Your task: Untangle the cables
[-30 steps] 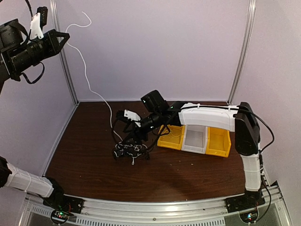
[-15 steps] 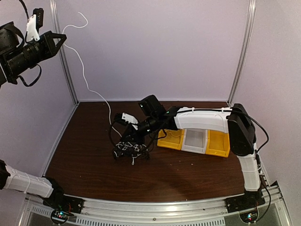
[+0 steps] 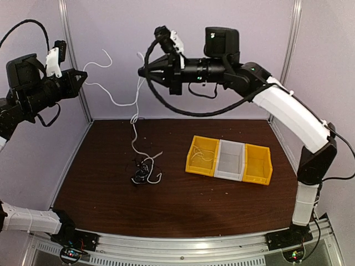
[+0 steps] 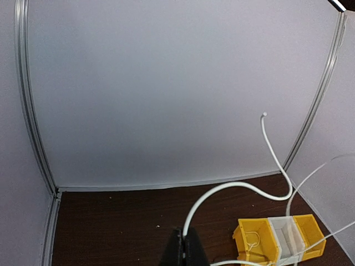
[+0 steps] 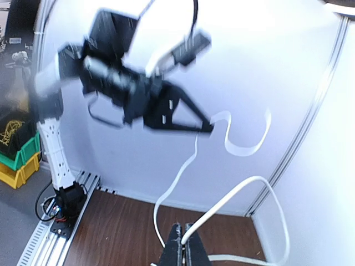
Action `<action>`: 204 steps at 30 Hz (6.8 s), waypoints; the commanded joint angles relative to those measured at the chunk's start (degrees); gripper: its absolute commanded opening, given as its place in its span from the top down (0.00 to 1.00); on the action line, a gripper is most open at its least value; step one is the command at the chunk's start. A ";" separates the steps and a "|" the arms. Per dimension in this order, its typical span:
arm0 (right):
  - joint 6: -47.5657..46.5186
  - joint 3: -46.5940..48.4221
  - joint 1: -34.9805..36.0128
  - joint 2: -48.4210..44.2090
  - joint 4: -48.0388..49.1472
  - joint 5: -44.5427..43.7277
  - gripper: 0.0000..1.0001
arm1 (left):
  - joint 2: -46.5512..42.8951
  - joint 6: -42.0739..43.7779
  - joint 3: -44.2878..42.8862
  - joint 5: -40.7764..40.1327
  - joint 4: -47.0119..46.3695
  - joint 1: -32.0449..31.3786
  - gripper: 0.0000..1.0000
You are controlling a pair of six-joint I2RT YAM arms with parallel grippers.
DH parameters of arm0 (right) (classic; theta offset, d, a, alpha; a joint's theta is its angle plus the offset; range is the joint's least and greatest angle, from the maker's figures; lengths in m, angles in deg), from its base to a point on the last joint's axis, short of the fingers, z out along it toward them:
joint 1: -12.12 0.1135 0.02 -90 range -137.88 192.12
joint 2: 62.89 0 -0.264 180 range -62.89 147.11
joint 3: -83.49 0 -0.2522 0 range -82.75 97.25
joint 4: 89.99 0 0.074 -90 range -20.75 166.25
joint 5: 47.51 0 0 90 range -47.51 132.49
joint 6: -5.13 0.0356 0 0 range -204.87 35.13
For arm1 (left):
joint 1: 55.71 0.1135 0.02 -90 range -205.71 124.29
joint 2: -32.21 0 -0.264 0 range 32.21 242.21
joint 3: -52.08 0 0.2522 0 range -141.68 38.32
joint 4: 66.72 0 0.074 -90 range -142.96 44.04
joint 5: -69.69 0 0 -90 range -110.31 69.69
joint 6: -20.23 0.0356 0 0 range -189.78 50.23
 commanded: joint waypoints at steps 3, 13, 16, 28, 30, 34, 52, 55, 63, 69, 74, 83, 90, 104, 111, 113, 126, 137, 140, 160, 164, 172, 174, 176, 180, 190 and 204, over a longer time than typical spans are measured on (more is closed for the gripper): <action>-1.88 -6.58 -0.56 -5.51 -2.95 -2.29 1.00 | -2.54 -2.47 8.44 0.68 -6.52 0.29 1.00; 1.67 -18.04 -0.61 -5.01 2.65 -0.80 1.00 | -3.30 -2.64 11.47 0.78 -7.32 0.29 1.00; 2.43 -13.48 -0.60 -4.47 1.32 -0.10 1.00 | -3.70 -2.48 11.68 0.58 -7.30 0.29 1.00; 8.27 -2.91 0.18 -2.65 1.78 9.56 1.00 | -8.28 -2.86 14.40 -1.50 -10.64 0.29 1.00; 7.42 -4.38 0.18 -2.59 1.74 7.95 1.00 | -8.15 -2.82 15.98 0.26 -10.67 0.29 1.00; 5.22 -7.88 0.18 -3.22 1.68 4.16 1.00 | -8.41 -2.14 20.46 7.44 -12.93 0.29 1.00; 5.60 -28.18 0.18 -5.30 5.53 3.26 1.00 | -8.90 -9.47 44.98 32.70 -34.15 0.20 1.00; 7.44 -27.14 0.18 -4.10 6.34 3.66 1.00 | -7.42 -9.66 45.61 35.61 -37.26 -0.07 1.00; 11.82 -26.07 0.27 -2.08 8.33 5.29 1.00 | -4.09 -7.79 45.98 39.86 -40.30 -3.28 0.94; 15.32 -27.00 0.18 -2.56 11.00 5.78 1.00 | -3.78 -6.94 47.91 40.13 -43.92 -4.59 0.92; 21.07 -28.00 0.18 -2.99 14.76 8.34 1.00 | -2.72 -5.46 48.36 39.56 -46.10 -6.01 0.81; 21.91 -28.38 0.18 -2.60 15.43 8.91 1.00 | -0.77 -2.90 47.54 38.16 -48.39 -8.94 0.77; 20.35 -29.76 -0.19 -3.36 14.99 8.59 1.00 | -1.77 -0.82 45.83 32.29 -41.09 -9.54 0.76; 20.10 -31.49 -0.61 -3.55 15.53 8.97 1.00 | -4.45 -3.78 51.30 29.50 -44.98 -9.55 0.55; 20.77 -31.89 -0.61 -4.30 16.10 9.95 1.00 | -1.05 -3.58 50.43 27.63 -46.22 -9.53 0.67; 20.29 -32.39 -0.66 -4.50 15.98 9.37 1.00 | -1.28 -3.06 50.22 27.86 -46.61 -9.56 0.85; 13.47 -46.68 -10.93 -9.46 19.12 9.26 0.31 | -5.88 6.77 22.84 7.24 -24.65 -9.45 1.00; 11.04 -42.28 -10.03 -2.21 14.44 11.66 0.21 | 3.69 13.77 -3.58 1.32 -20.10 -9.47 1.00; 9.80 -41.80 -10.18 -5.90 13.17 11.66 0.21 | 4.83 13.25 -3.21 1.94 -20.34 -9.42 1.00; 4.90 -68.25 -38.89 -32.71 11.52 9.80 0.22 | 21.53 2.67 12.82 27.77 -35.79 -12.28 1.00; 5.66 -75.51 -46.24 -36.60 15.27 8.94 0.22 | 27.56 1.11 11.51 30.17 -41.04 -13.03 1.00; 5.82 -79.40 -52.38 -38.72 19.10 7.57 0.21 | 40.35 -2.35 6.76 33.23 -48.79 -13.05 1.00; 5.62 -79.70 -52.67 -39.17 19.19 7.51 0.21 | 43.51 -3.12 5.35 33.72 -50.63 -13.07 1.00; 5.75 -80.06 -52.71 -39.69 19.53 7.79 0.21 | 46.77 -3.63 3.71 33.76 -51.98 -13.05 1.00; 5.71 -80.79 -52.72 -40.16 20.09 8.41 0.21 | 53.19 -3.25 -1.25 34.54 -52.11 -13.05 1.00; 5.20 -80.92 -52.70 -39.11 19.97 10.08 0.21 | 60.13 -4.56 -5.34 35.41 -52.13 -10.70 1.00; 4.24 -80.46 -54.13 -37.20 18.80 11.90 0.21 | 61.89 -3.02 -2.75 27.82 -43.98 -9.62 1.00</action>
